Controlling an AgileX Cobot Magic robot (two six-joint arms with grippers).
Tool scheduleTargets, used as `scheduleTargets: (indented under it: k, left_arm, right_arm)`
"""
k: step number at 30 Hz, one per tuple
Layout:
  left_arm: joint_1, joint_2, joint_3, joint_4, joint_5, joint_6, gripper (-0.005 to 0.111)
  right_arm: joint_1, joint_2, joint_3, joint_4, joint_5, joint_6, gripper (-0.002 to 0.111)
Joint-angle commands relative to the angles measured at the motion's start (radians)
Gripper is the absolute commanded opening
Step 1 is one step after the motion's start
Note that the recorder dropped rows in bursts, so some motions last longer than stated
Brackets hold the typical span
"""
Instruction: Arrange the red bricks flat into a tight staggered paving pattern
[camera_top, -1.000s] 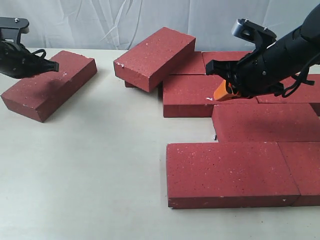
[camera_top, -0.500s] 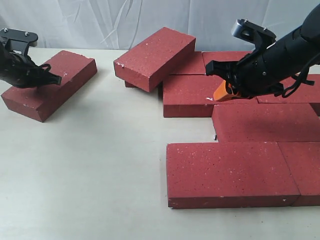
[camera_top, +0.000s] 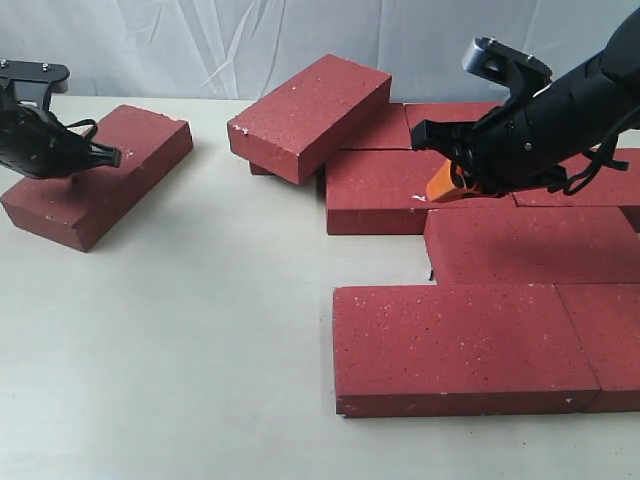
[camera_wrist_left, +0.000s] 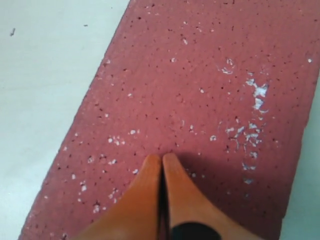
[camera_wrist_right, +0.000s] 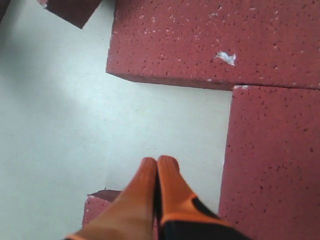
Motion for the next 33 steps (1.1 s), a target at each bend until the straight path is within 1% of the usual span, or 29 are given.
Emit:
scheduleTargets:
  k: [1,6,10,18,22,28,33]
  left_arm:
    - [0.000,-0.009,0.014,-0.075,0.163,-0.005,0.000]
    - [0.000,-0.049,0.021,-0.136,0.263,-0.001,0.000]
    - [0.000,-0.074,0.054,-0.174,0.277,0.032,0.000]
    - [0.000,-0.098,0.172,-0.345,0.299,0.265,0.000]
    - [0.000,-0.124,0.190,-0.406,0.338,0.357,0.000]
    - [0.000,-0.181,0.190,-0.558,0.482,0.580,0.000]
    - [0.000,-0.198,0.190,-0.536,0.598,0.625,0.000]
  right_arm:
    - [-0.002,-0.007,0.007,0.028,0.013,-0.007,-0.001]
    - [-0.002,-0.007,0.007,0.044,0.034,-0.031,-0.001]
    - [-0.002,-0.007,0.007,0.081,0.049,-0.059,-0.001]
    - [-0.002,-0.009,0.007,0.176,0.085,-0.141,-0.001]
    - [-0.002,-0.014,0.007,0.204,0.099,-0.172,-0.001]
    - [-0.002,-0.026,0.007,0.204,0.101,-0.187,-0.001]
    - [-0.002,-0.050,0.007,0.204,0.106,-0.190,-0.001]
